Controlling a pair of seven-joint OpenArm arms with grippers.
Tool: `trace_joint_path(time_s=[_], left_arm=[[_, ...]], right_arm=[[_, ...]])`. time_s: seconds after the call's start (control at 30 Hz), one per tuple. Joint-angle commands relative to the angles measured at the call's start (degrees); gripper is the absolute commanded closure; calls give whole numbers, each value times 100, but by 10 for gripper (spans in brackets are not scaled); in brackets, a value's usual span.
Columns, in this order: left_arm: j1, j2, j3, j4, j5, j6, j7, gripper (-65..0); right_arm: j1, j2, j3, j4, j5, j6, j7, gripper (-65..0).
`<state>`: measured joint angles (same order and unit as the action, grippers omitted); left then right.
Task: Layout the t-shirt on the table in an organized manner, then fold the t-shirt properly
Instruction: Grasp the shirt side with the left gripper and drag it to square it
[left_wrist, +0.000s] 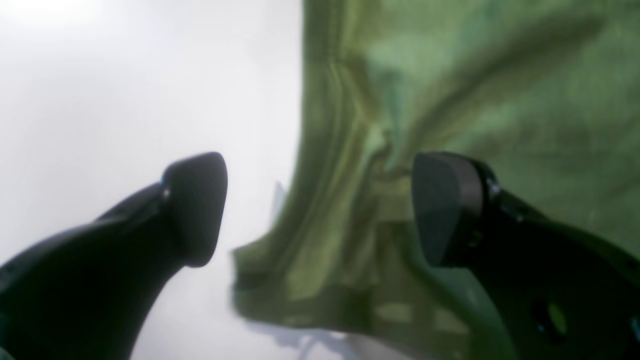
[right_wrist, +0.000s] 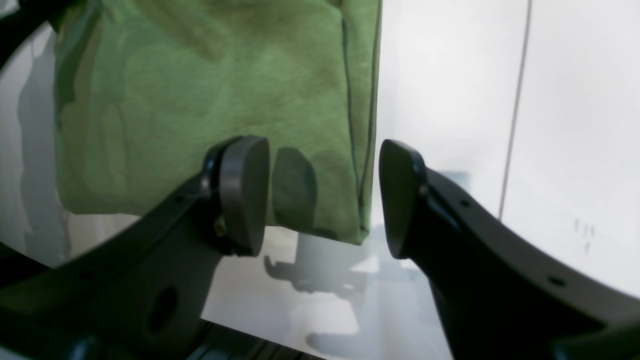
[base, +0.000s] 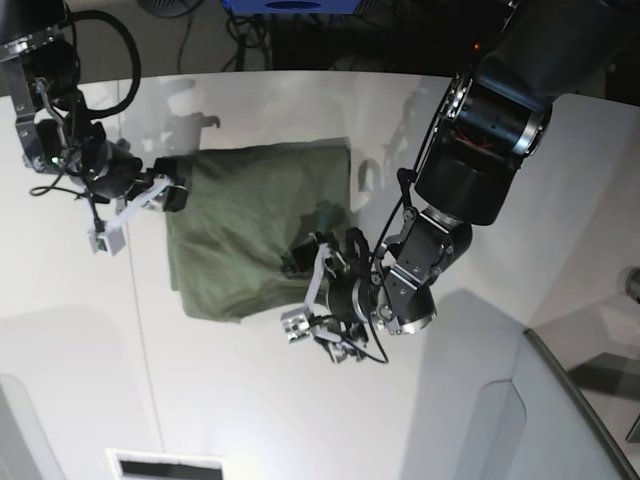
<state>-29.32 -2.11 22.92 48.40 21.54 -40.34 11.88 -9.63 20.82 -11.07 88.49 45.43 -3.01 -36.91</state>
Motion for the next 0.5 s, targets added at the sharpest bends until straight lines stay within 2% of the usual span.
trace_joint_path(time_s=[0.0, 0.23, 0.3, 0.33, 0.37, 0.4, 0.47], left_arm=[[-202, -40, -37, 360, -92, 34, 65, -564], [202, -110, -37, 2786, -101, 34, 1507, -561], [466, -101, -37, 3358, -101, 34, 1867, -536], [633, -101, -37, 3569, -101, 34, 2008, -477], [809, -92, -37, 3718, -101, 34, 2087, -385], [967, -92, -28, 3797, -101, 34, 2096, -273], [1328, -92, -28, 3815, -101, 34, 2087, 0]], right_arm=[[44, 85, 57, 114, 42, 32, 91, -327], [70, 68, 39, 131, 42, 32, 91, -327], [79, 68, 39, 228, 42, 32, 91, -327], [79, 68, 57, 298, 42, 32, 91, -327], [79, 68, 57, 360, 42, 32, 91, -327], [79, 68, 57, 395, 42, 32, 91, -327], [106, 76, 57, 422, 42, 32, 91, -326]])
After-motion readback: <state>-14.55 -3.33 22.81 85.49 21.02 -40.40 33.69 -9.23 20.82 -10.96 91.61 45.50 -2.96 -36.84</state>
